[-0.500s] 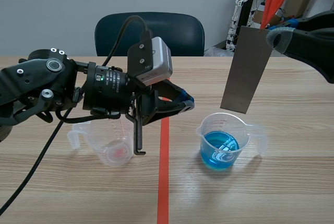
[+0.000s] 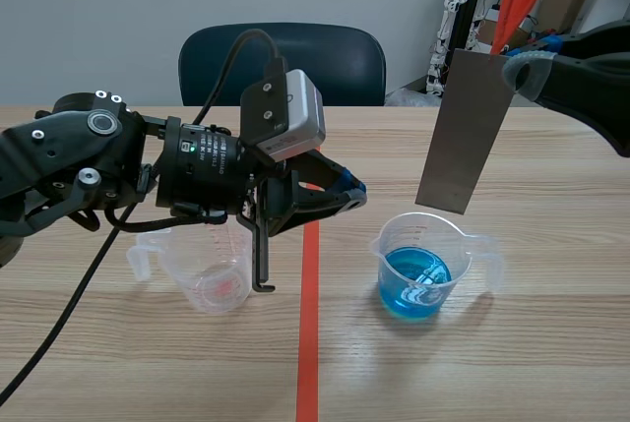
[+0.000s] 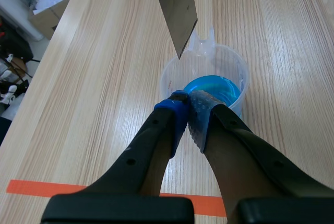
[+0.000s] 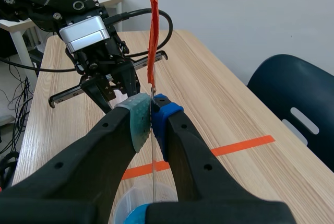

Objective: Do the redox reaction experiment. move the plate over the left beaker

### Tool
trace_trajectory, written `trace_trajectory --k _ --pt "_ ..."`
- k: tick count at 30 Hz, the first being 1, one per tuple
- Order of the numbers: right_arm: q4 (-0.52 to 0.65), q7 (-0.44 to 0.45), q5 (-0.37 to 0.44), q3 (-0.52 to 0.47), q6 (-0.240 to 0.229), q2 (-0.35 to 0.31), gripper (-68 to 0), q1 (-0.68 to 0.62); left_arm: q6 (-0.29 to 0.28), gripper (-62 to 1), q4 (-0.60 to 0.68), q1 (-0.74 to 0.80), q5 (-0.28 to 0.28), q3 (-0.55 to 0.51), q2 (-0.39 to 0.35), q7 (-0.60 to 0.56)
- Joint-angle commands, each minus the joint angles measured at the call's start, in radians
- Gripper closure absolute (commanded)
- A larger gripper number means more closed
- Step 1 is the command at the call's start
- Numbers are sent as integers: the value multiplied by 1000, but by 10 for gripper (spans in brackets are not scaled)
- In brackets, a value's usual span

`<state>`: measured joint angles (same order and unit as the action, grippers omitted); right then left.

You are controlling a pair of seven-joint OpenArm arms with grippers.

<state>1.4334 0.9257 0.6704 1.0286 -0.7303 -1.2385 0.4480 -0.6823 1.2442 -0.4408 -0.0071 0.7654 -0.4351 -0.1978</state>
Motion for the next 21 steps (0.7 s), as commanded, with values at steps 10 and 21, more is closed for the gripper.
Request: trace_trajectory --k 10,21 --pt "8 22 14 -15 -15 -16 -6 12 7 -17 10 -8 -11 -2 2 -15" --pt "8 22 14 -15 -15 -13 -6 13 6 -17 10 9 -39 -5 -26 -39"
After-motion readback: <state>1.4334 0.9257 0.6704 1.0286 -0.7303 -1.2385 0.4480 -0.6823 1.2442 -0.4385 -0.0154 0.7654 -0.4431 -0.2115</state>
